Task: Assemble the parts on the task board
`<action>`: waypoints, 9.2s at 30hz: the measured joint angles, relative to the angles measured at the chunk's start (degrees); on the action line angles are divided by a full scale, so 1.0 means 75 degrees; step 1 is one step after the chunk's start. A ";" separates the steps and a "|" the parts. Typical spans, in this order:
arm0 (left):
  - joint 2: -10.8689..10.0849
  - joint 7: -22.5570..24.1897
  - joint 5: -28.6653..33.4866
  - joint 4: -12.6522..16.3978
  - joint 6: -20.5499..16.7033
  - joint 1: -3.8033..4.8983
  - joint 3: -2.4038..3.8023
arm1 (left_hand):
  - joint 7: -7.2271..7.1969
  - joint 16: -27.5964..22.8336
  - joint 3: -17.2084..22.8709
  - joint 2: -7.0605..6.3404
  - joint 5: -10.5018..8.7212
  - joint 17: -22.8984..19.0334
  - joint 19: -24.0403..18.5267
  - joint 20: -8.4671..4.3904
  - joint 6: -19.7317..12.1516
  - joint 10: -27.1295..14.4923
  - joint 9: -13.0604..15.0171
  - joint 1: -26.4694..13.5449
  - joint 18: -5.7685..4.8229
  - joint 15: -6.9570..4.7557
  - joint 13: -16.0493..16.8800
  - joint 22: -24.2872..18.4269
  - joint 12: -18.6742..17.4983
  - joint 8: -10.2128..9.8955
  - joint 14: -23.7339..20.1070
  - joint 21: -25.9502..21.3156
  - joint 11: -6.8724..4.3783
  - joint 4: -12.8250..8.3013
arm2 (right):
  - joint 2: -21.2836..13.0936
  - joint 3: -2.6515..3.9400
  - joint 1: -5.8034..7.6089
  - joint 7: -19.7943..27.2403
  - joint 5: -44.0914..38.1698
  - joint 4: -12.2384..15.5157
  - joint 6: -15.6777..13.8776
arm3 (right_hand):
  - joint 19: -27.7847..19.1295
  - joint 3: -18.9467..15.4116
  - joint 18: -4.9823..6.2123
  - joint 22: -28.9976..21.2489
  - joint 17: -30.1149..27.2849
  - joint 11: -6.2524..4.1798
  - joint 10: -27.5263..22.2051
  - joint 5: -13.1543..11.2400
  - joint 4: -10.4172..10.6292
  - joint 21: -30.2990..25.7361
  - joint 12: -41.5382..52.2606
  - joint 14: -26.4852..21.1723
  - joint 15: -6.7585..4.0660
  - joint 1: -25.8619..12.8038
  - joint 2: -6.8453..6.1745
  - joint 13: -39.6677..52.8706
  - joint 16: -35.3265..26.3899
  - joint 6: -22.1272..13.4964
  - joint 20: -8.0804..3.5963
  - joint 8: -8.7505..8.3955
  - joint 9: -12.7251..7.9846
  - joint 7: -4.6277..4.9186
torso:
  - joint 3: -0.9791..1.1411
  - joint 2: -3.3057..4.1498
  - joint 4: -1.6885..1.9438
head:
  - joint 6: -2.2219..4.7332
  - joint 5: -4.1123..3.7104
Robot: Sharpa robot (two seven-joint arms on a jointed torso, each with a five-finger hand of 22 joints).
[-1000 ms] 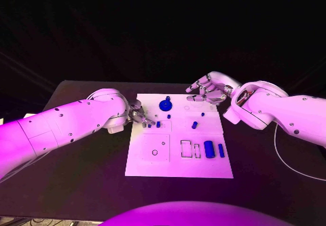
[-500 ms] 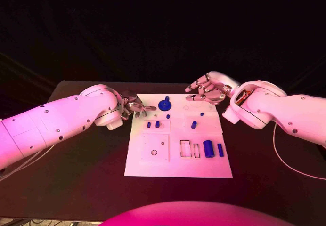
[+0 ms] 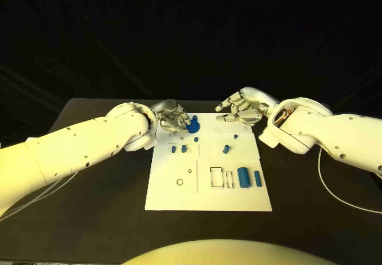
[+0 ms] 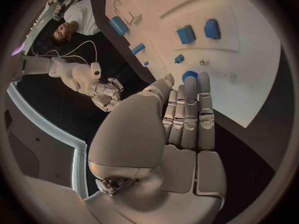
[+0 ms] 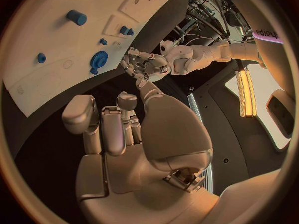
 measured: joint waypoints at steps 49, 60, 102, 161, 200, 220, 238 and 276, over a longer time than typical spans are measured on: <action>0.1331 0.0024 -0.3436 -0.1231 0.0196 -0.0355 -0.0121 | -0.0168 0.4737 0.0210 -0.0196 -0.0139 0.3781 0.2415 -0.0202 0.1531 0.1241 -0.1354 -0.0326 -0.0258 -0.0230 -0.1883 0.1985 -0.1290 -0.1173 0.2850 0.3455 -0.0173 0.0005 | 0.0052 0.0000 -0.0017 0.0046 0.0030 0.0000 -0.0110 | 0.0000 0.0022 0.0000 -0.0006 0.0001 0.0000 0.0000 -0.0001 0.0022 0.0000 0.0000 0.0000 0.0000 0.0000 0.0000 -0.0008 0.0000 0.0000 0.0000 0.0000 0.0000 0.0000 | 0.0000 0.0014 -0.0006 | 0.0013 -0.0118; 0.1425 -0.0018 -0.3488 -0.1288 0.0295 -0.0364 -0.0095 | -0.0206 0.4926 0.0462 -0.0196 -0.0139 0.4016 0.2574 -0.0203 0.1708 0.1404 -0.1363 -0.0326 -0.0373 -0.0282 -0.1886 0.2443 -0.1359 -0.1207 0.2958 0.4190 -0.0202 -0.0044 | 0.0060 0.0001 -0.0017 0.0039 0.0032 0.0002 -0.0108 | 0.0000 0.0022 0.0000 -0.0006 0.0001 0.0000 0.0000 -0.0001 0.0021 0.0000 0.0000 0.0000 0.0000 0.0000 0.0000 -0.0008 0.0000 0.0000 0.0000 0.0000 0.0000 0.0000 | 0.0001 0.0010 -0.0006 | -0.0008 -0.0116; 0.1347 0.0026 -0.3412 -0.1173 0.0334 -0.0407 -0.0062 | -0.0245 0.5058 0.1505 -0.0085 -0.0215 0.4154 0.2846 -0.0312 0.2324 0.2267 -0.1338 -0.0260 -0.0489 -0.0353 -0.1778 0.2898 -0.1837 -0.1302 0.3134 0.5532 -0.0327 -0.0540 | 0.0107 0.0000 -0.0016 0.0040 0.0036 -0.0023 -0.0091 | 0.0000 0.0022 0.0000 -0.0005 0.0001 0.0000 0.0000 0.0041 0.0021 0.0000 0.0000 0.0000 0.0000 0.0000 0.0000 -0.0007 0.0000 0.0000 0.0000 0.0000 0.0000 0.0000 | 0.0009 0.0007 -0.0010 | -0.0013 -0.0136; 0.0157 -0.0215 -0.2307 -0.0356 0.0194 -0.0590 0.0327 | -0.0223 0.5058 0.1588 -0.0209 -0.0204 0.4069 0.2845 -0.0311 0.2343 0.2319 -0.1356 -0.0479 -0.0490 -0.0352 -0.1788 0.2894 -0.2070 -0.1373 0.3133 0.5631 -0.0326 -0.0625 | 0.0090 0.0000 -0.0065 0.0053 0.0052 -0.0080 -0.0076 | 0.0000 0.0021 0.0000 -0.0005 0.0002 0.0000 0.0000 0.0041 0.0021 0.0000 0.0039 0.0000 0.0000 0.0000 0.0000 -0.0007 0.0000 0.0000 0.0000 0.0029 0.0000 0.0000 | 0.0006 -0.0026 0.0064 | -0.0010 -0.0153; 0.0180 -0.0462 -0.2430 -0.0442 0.0451 -0.0598 0.0325 | 0.0080 0.4838 0.1821 -0.0630 -0.0164 0.3531 0.2667 -0.0133 0.1142 0.1617 -0.1802 -0.0900 -0.0489 -0.0172 -0.1899 0.2892 -0.2692 -0.1829 0.3093 0.4946 -0.0010 -0.0729 | 0.0082 0.0000 -0.0066 0.0058 0.0055 -0.0098 -0.0054 | -0.0013 0.0021 0.0000 -0.0060 -0.0027 0.0000 0.0000 0.0040 0.0021 -0.0047 0.0029 0.0000 0.0000 0.0000 0.0000 -0.0041 -0.0042 0.0000 -0.0013 0.0029 0.0000 0.0000 | 0.0000 -0.0028 0.0069 | -0.0011 -0.0160; -0.1076 0.0727 0.1192 0.0449 -0.0487 -0.0473 0.0307 | 0.0159 0.2992 0.2203 -0.0313 -0.0137 0.0425 0.1242 -0.0078 0.1641 0.1706 -0.1798 -0.0872 -0.0011 -0.0087 -0.1837 0.1972 -0.2364 -0.1517 0.1664 0.1398 0.0041 -0.0837 | -0.0068 0.0000 -0.0062 -0.0418 -0.2026 -0.0803 0.0399 | -0.0248 0.1495 0.0124 -0.0577 -0.2474 0.0094 -0.1321 -0.0635 -0.0557 -0.0406 -0.5401 -0.0133 0.0050 0.0906 -0.0326 -0.5132 -0.2528 0.0698 0.0054 0.0211 0.0029 -0.0091 | -0.0010 -0.0054 0.0086 | 0.0122 -0.0305; -0.1923 0.3173 0.8449 0.1803 -0.0781 -0.0621 0.0229 | 0.0079 0.2595 0.1280 -0.0158 -0.0138 -0.0280 0.1165 -0.0079 0.1774 0.1769 -0.1808 -0.1234 -0.0015 -0.0154 -0.1690 0.1523 -0.1870 -0.1339 0.1451 0.0866 -0.0025 -0.0571 | 0.0104 -0.0005 -0.0249 -0.1225 -0.5915 -0.0796 0.1344 | -0.0247 0.2099 0.0125 -0.0789 -0.2796 0.0051 -0.1147 -0.1515 -0.0514 -0.0581 -0.6207 -0.0053 0.0025 0.0652 -0.0637 -0.6487 -0.2946 0.1065 0.0055 0.0100 0.0007 -0.0244 | -0.0028 -0.0056 0.0093 | 0.0278 -0.0612; -0.2141 0.3479 0.9251 0.2059 -0.0789 -0.0667 0.0204 | 0.0078 0.2470 0.1156 -0.0112 -0.0139 -0.0465 0.1166 -0.0079 0.1771 0.1687 -0.1829 -0.1188 -0.0018 -0.0175 -0.1667 0.1394 -0.1745 -0.1310 0.1316 0.0730 -0.0052 -0.0656 | 0.0547 -0.0020 -0.0603 -0.1183 -0.6355 -0.1152 0.1696 | -0.0162 0.2489 0.0125 -0.0756 -0.2900 -0.0049 -0.0779 -0.1529 -0.0549 -0.0608 -0.6323 -0.0027 -0.0002 0.0649 -0.0639 -0.7030 -0.3060 0.1371 -0.0029 0.0073 0.0035 -0.0308 | -0.0023 -0.0056 0.0092 | 0.0242 -0.0520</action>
